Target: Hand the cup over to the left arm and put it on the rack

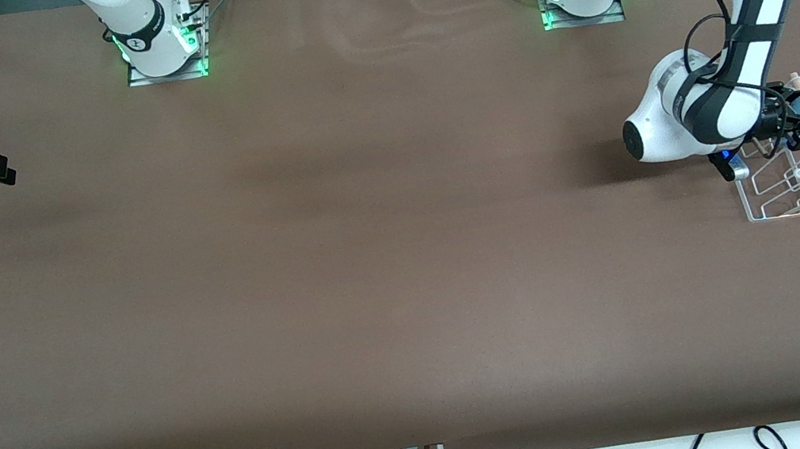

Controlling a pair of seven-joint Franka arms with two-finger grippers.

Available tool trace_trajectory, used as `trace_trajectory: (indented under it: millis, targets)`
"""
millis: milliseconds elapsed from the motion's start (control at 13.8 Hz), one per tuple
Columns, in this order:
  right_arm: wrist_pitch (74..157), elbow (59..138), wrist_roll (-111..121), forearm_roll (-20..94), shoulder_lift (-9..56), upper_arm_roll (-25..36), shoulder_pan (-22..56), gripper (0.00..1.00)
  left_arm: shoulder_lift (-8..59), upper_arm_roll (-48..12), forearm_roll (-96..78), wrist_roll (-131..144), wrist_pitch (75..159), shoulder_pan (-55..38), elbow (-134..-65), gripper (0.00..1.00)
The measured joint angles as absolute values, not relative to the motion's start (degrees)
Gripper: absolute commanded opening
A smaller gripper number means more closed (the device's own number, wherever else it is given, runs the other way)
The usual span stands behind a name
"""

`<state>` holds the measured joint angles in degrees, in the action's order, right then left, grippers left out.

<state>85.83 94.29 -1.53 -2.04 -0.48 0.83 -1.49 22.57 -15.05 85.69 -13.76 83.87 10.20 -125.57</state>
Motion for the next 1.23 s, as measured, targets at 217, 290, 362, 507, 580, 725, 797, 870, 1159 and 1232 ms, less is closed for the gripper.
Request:
trace_trajectory:
  millis: [217, 290, 362, 507, 580, 725, 797, 870, 1159, 1232]
  targets:
    - [86.2, 94.4, 0.2, -2.2, 0.0, 0.6, -1.4, 0.99, 23.1, -14.9, 86.7, -13.3, 84.3, 10.9, -125.8, 0.04]
    - [86.4, 94.4, 0.3, -2.2, 0.2, 0.2, -1.3, 0.99, 23.5, -14.9, 86.7, -12.8, 84.4, 10.9, -125.8, 0.08]
    - [86.6, 94.4, 0.3, -2.1, 0.2, -0.3, -0.9, 0.99, 23.9, -14.9, 86.7, -12.0, 84.4, 10.9, -125.8, 0.29]
    - [86.7, 94.4, 0.0, -2.1, 0.2, -1.2, 1.2, 0.99, 24.6, -14.9, 86.8, -10.5, 84.4, 10.9, -125.9, 1.0]
    - [86.7, 94.4, -0.3, -2.1, 0.2, -1.5, 2.2, 0.99, 24.9, -14.9, 87.0, -10.1, 84.4, 10.9, -125.9, 1.0]
    - [86.7, 94.3, -0.4, -2.1, 0.2, -1.6, 2.9, 0.99, 25.1, -14.9, 88.0, -9.3, 84.4, 10.9, -125.9, 1.0]
    - [86.7, 94.3, -0.4, -2.1, 0.2, -1.6, 2.9, 0.99, 25.0, -14.9, 88.2, -8.9, 84.4, 10.9, -125.9, 1.0]
    - [86.7, 94.3, -0.4, -2.1, 0.2, -1.5, 2.9, 0.99, 25.1, -14.9, 88.3, -8.7, 84.4, 10.9, -125.8, 1.0]
    - [87.1, 93.0, -0.4, -2.1, 0.2, -1.5, 3.2, 0.99, 24.8, -15.0, 88.1, -7.9, 84.4, 10.9, -124.0, 1.0]
    - [87.2, 92.8, -0.4, -2.1, 0.2, -1.5, 3.2, 0.99, 24.3, -15.0, 86.9, -7.9, 84.4, 10.9, -122.4, 1.0]
